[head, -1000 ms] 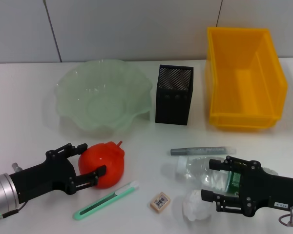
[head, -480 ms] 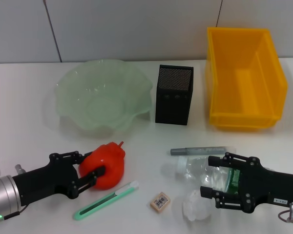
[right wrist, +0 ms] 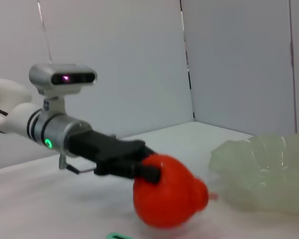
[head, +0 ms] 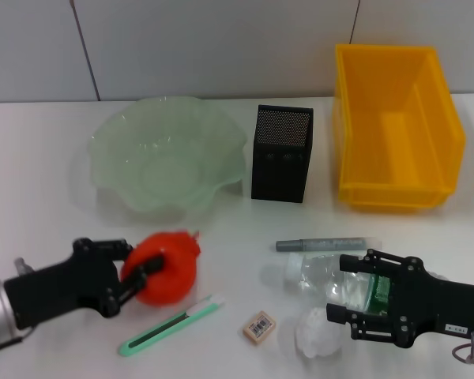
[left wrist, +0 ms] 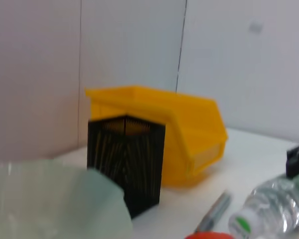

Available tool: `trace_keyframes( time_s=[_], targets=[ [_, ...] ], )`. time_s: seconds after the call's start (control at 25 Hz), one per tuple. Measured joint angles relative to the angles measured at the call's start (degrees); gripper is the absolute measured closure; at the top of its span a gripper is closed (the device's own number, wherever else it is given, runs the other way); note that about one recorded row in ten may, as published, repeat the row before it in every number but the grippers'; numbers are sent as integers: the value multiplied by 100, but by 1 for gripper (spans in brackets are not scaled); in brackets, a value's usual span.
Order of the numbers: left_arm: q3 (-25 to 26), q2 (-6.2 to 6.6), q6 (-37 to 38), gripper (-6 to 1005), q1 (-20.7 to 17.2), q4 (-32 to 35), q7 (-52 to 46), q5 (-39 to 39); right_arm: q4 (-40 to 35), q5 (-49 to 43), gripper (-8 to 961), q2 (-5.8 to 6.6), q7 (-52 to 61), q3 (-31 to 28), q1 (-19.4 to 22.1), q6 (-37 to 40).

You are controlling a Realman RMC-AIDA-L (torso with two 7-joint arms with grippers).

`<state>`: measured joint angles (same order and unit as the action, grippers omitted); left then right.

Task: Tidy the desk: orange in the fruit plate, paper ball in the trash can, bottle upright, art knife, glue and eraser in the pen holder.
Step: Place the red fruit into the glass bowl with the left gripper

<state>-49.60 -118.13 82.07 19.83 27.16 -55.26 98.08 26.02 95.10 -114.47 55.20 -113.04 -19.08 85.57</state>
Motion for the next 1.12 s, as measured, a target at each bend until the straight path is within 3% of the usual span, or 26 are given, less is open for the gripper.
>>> trace_keyframes(
  time_s=[0.2, 0.28, 0.44, 0.56, 0.76, 1.04, 1.12],
  targets=[
    [525, -25, 709, 794, -39, 623, -529, -142, 4, 6, 172, -3, 2, 1, 12, 42],
    [731, -23, 770, 804, 128, 701, -637, -534, 9, 18, 172, -4, 6, 2, 21, 47],
    [739, -19, 703, 824, 187, 703, -658, -611, 9, 22, 171, -6, 8, 2, 38, 48],
    [736, -39, -399, 850, 670, 643, -702, -793, 9, 28, 171, -6, 9, 1, 53, 48],
    [696, -41, -1178, 888, 1116, 287, -569, -757, 9, 28, 171, -20, 9, 1, 74, 39],
    [413, -65, -1953, 929, 1420, 26, -564, -779, 9, 8, 172, -31, 9, 1, 98, 16],
    [304, -68, -2027, 876, 1440, 19, -573, -780, 9, 6, 172, -32, 9, 1, 99, 14]
  ],
)
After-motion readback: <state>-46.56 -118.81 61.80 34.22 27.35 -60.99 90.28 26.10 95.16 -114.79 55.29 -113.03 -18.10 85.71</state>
